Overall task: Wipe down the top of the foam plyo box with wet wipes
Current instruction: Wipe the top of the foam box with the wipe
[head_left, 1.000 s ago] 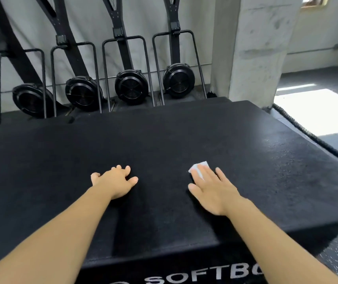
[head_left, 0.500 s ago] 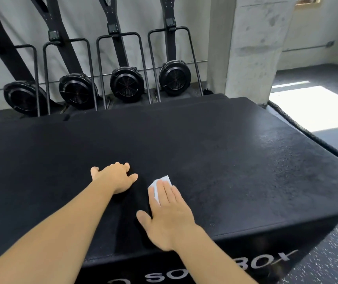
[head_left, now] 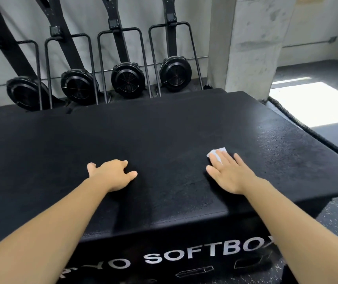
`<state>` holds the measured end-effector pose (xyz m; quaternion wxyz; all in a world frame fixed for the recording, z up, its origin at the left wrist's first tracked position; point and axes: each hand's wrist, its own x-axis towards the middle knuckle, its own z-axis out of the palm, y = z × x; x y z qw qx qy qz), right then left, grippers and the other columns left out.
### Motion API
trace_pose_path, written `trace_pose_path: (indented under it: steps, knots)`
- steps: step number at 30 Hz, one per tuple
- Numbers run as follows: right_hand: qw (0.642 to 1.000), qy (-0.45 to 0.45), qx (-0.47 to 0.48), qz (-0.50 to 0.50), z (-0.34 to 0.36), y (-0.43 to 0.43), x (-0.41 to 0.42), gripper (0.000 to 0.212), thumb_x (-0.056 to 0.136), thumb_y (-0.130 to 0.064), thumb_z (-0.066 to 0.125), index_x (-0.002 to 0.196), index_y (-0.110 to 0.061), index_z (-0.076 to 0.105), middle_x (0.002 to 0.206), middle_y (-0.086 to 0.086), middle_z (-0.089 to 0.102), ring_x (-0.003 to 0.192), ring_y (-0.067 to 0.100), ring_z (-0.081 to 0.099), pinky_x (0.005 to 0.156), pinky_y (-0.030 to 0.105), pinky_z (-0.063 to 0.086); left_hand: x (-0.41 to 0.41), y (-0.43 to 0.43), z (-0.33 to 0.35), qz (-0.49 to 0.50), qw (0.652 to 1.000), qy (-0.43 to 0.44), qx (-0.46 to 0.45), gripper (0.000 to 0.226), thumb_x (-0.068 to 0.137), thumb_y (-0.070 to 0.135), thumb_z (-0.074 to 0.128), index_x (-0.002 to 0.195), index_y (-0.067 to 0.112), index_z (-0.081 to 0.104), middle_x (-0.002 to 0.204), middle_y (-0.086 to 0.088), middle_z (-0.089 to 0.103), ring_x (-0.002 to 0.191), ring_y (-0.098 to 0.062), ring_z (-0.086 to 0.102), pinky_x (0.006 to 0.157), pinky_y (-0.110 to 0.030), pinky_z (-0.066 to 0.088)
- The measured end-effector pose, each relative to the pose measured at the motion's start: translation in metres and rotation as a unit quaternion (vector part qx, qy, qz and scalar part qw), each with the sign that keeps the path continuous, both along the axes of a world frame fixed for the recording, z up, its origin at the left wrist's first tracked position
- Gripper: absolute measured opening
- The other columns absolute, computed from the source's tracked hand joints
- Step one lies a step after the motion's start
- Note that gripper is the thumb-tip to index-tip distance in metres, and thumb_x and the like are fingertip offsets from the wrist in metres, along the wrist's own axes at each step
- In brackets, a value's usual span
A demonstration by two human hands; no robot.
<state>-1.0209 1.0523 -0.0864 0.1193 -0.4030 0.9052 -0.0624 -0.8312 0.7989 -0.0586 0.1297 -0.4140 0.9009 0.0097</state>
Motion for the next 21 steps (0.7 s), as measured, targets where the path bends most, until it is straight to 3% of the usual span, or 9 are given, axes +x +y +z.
trace_pose_path:
  steps: [4,8,11,13,17,21]
  knots:
    - [0.999,-0.015,-0.027,-0.030,0.001,-0.015,0.038,0.056,0.101,-0.048,0.021,0.148,-0.017,0.026,0.150,0.003,0.023,0.138,0.024,0.020,0.118,0.039,0.012,0.008,0.009,-0.002,-0.009,1.000,0.004,0.007,0.062,0.093,0.065,0.032,0.150,0.038,0.028,0.158,0.010,0.024,0.140,-0.013,0.033,0.113,-0.045,0.007]
    - [0.997,0.036,-0.062,0.041,-0.001,-0.034,0.098,0.056,0.100,-0.050,0.025,0.142,-0.013,0.031,0.141,0.004,0.029,0.133,0.025,0.023,0.115,0.036,0.014,0.008,0.014,-0.005,-0.006,1.000,0.010,0.006,0.061,0.095,0.063,0.030,0.150,0.037,0.026,0.160,0.006,0.021,0.139,-0.014,0.034,0.113,-0.046,0.010]
    - [0.996,0.004,-0.023,0.088,0.000,-0.039,0.114,0.065,0.104,-0.049,0.018,0.156,-0.011,0.009,0.161,0.007,0.005,0.150,0.025,-0.001,0.122,0.038,-0.002,0.007,0.013,-0.004,-0.007,1.000,0.002,0.001,0.060,0.095,0.063,0.029,0.148,0.036,0.030,0.156,0.008,0.029,0.135,-0.014,0.039,0.112,-0.046,0.011]
    - [0.994,-0.003,-0.025,0.105,0.000,-0.030,0.109,0.063,0.105,-0.047,0.016,0.158,-0.016,0.002,0.165,0.000,-0.007,0.151,0.016,-0.013,0.122,0.036,-0.011,0.005,0.011,-0.003,-0.007,1.000,0.002,0.001,0.058,0.095,0.063,0.030,0.146,0.036,0.034,0.151,0.010,0.037,0.133,-0.014,0.042,0.111,-0.045,0.012]
    - [0.994,0.024,-0.086,0.059,-0.002,0.010,0.086,0.046,0.101,-0.044,0.026,0.143,-0.026,0.023,0.150,-0.011,0.019,0.144,0.008,0.013,0.121,0.034,-0.002,0.002,0.007,-0.002,-0.005,1.000,0.009,0.005,0.056,0.093,0.063,0.036,0.141,0.035,0.042,0.136,0.013,0.052,0.128,-0.015,0.047,0.112,-0.045,0.011]
    - [0.998,0.046,-0.050,-0.011,-0.002,0.044,0.059,0.045,0.103,-0.042,0.021,0.144,-0.024,0.022,0.153,-0.010,0.018,0.145,0.008,0.010,0.122,0.036,0.002,-0.001,0.007,-0.001,-0.009,1.000,0.009,0.002,0.052,0.093,0.063,0.038,0.134,0.033,0.049,0.123,0.013,0.058,0.121,-0.016,0.051,0.110,-0.044,0.014]
